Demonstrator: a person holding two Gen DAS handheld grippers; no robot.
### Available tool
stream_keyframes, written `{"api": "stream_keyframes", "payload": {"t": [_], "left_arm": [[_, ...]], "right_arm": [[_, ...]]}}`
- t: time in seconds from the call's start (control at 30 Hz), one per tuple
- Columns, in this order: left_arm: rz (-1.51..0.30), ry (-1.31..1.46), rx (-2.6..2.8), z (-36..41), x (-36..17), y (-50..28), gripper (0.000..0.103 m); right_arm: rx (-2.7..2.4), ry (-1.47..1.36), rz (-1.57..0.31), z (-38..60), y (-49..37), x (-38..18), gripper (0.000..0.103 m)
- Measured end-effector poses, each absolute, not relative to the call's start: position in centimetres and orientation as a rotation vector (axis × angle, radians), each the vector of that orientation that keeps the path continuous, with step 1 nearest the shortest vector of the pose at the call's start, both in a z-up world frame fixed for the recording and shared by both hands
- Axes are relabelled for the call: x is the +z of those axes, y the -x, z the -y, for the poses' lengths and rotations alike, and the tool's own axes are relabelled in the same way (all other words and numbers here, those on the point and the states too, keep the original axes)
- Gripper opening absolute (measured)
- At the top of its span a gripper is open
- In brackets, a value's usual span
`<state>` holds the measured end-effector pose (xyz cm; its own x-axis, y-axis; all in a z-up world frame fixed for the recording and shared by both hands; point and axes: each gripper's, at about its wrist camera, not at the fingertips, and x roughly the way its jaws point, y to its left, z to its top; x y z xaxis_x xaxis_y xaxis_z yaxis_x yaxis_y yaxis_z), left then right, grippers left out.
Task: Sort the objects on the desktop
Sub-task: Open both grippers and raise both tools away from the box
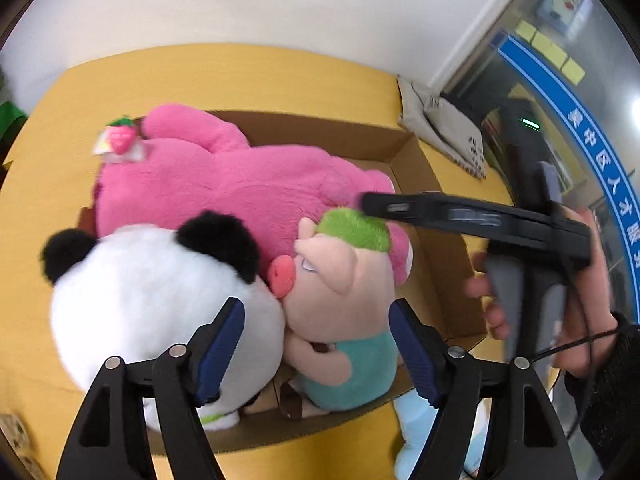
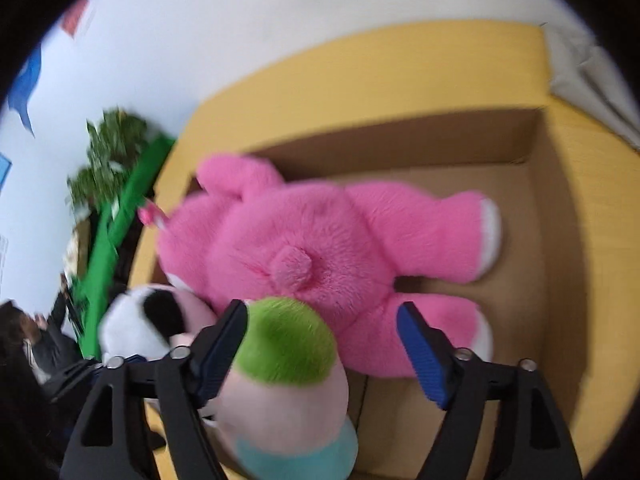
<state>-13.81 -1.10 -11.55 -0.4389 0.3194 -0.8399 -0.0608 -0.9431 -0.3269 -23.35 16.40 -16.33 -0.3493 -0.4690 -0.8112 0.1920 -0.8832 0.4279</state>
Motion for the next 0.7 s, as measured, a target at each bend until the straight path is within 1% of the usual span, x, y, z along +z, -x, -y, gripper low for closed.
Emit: {"api": "stream_keyframes", "payload": {"t": [0.03, 0.1, 0.13, 0.17, 0.2, 0.23, 0.5, 0.7], "left_arm": [[0.379, 1.507, 2.488, 1.5, -10.9, 13.4, 0.088], [0.403, 1.479, 2.533, 2.0, -9.5, 12.5, 0.093], [0.412, 1.463, 2.553, 2.3, -8.9, 12.1, 0.093], [0.413, 1.449, 2.576, 2.4, -8.1, 11.6, 0.093], [0.402, 1.448, 2.601, 2.4, -7.6, 11.2, 0.097], [0.388, 1.453, 2.628, 2.6, -7.3, 10.8, 0.103], [0.286, 1.519, 2.723, 2.3, -5.2, 8.2, 0.103], [0.23, 1.557, 2.731, 1.4, -3.8, 6.3, 0.103]], "right_arm": [[-2.293, -1.458, 0.357, -16.9, 22.7, -15.1, 0.081], [-2.361, -1.411, 0.288, -17.6, 20.7, -12.7, 0.083], [-2.391, -1.395, 0.25, -17.8, 19.5, -11.9, 0.086], [-2.42, -1.378, 0.212, -17.9, 18.3, -11.0, 0.091], [-2.449, -1.361, 0.174, -18.1, 17.1, -10.1, 0.095], [-2.477, -1.343, 0.135, -18.3, 15.9, -9.2, 0.103], [-2.548, -1.356, -0.029, -16.0, 10.6, -6.9, 0.103], [-2.578, -1.337, -0.103, -15.4, 8.4, -5.1, 0.103]]}}
